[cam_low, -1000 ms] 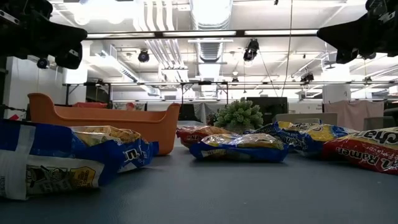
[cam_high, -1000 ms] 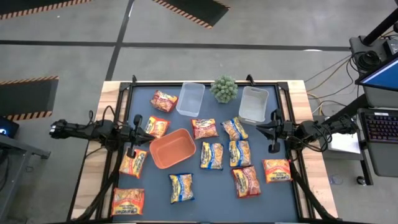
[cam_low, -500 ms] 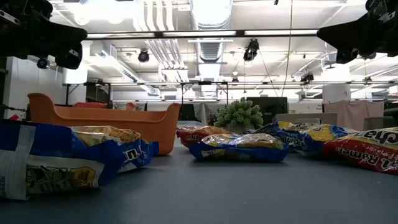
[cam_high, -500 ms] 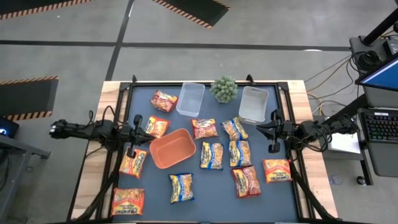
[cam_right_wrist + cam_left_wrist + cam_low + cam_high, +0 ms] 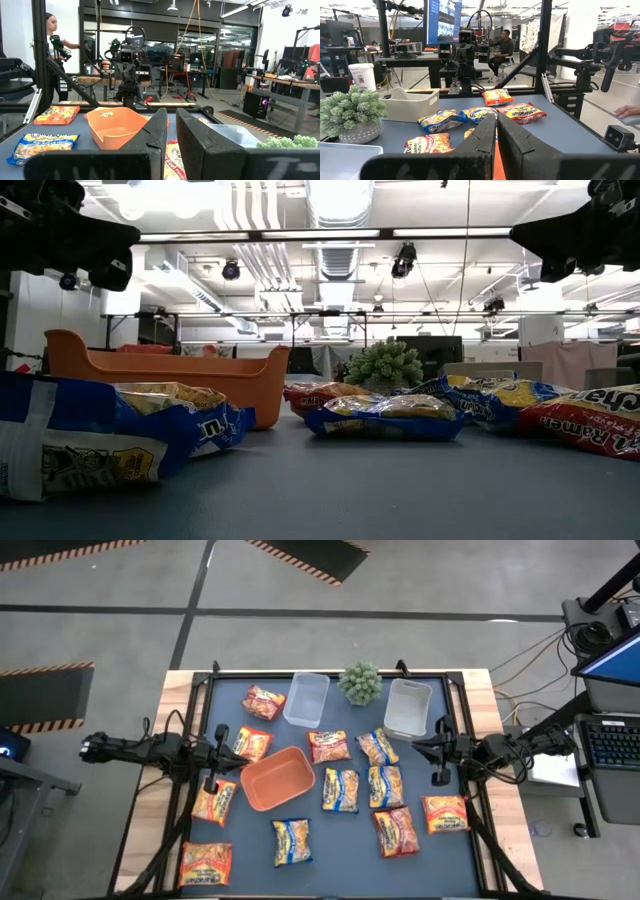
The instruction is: Sort Maruchan noodles
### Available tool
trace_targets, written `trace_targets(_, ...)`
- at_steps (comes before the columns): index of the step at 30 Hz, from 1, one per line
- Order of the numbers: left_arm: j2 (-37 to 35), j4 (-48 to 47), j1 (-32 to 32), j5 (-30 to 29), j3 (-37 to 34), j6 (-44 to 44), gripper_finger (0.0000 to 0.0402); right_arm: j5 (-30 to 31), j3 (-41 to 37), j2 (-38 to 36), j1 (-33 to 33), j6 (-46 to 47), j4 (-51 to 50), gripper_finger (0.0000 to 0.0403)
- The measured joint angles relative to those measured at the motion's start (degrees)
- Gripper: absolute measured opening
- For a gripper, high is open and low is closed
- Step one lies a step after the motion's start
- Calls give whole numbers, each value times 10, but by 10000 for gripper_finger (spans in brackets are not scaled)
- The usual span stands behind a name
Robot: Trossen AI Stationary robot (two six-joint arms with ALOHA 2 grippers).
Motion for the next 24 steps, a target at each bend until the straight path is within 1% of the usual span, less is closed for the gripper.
trace_targets(19, 0, 0, 0, 0, 0, 0, 0, 0, 0, 0, 0, 0, 1, 33)
trace_targets(22, 0, 0, 0, 0, 0, 3, 0, 3, 0, 0, -1, -15, 8, 33)
trace_targets(23, 0, 0, 0, 0, 0, 4, 0, 2, 0, 0, -1, 7, 8, 33)
trace_targets(24, 0, 1, 0, 0, 0, 4, 0, -3, 0, 0, 0, 59, 7, 33)
